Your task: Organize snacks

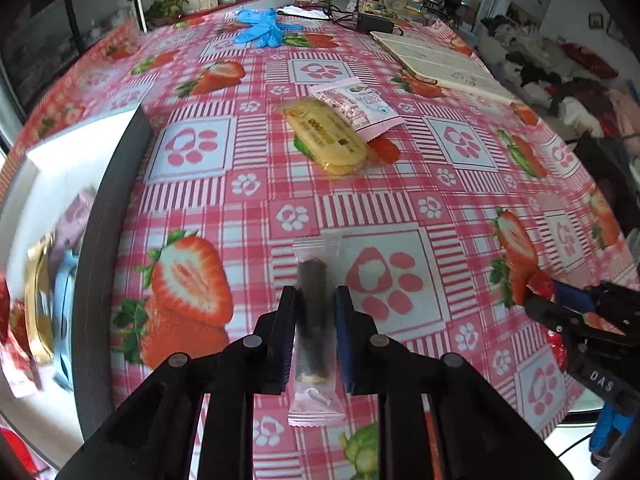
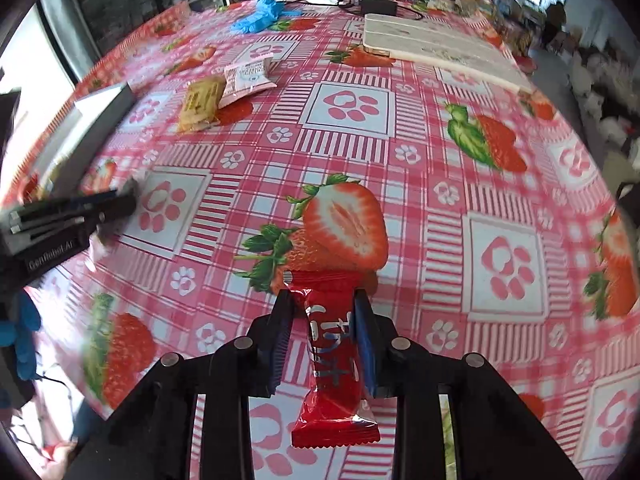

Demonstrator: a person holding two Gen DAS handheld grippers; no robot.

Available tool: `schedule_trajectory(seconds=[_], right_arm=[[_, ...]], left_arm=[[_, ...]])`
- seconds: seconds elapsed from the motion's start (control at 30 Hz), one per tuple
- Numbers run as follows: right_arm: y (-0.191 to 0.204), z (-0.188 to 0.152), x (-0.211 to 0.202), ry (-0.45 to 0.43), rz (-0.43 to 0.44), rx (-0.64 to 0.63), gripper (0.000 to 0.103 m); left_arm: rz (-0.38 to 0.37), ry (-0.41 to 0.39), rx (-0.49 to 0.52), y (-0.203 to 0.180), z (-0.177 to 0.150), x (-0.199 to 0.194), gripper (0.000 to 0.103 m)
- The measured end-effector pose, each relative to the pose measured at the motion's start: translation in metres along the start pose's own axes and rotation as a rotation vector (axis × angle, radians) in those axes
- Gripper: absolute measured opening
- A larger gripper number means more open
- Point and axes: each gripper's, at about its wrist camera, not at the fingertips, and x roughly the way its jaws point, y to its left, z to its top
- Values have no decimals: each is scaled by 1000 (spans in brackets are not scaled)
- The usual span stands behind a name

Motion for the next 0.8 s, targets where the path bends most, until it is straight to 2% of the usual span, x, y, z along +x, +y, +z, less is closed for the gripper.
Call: schedule_trajectory(seconds=[0.1, 0.4, 0.67, 0.7, 0.73, 0.8], right_arm=[[-7, -2, -2, 4, 53, 52, 32], [-7, -6, -4, 4, 61, 55, 32], [-7, -6, -5, 8, 28, 38, 32], [-8, -6, -5, 9, 28, 42, 38], [-10, -6, -5, 10, 22, 46, 60], [-14, -5, -8, -1, -4, 60, 87]], left_arm=[[4, 0, -2, 4, -3, -2, 21], [21, 2, 5, 7, -9, -5, 21], [34, 3, 17, 5, -9, -5, 21], [29, 5, 12, 6, -8, -5, 21], [21, 7, 4, 8, -8, -5, 21], [12, 12, -12, 11, -6, -5, 22]])
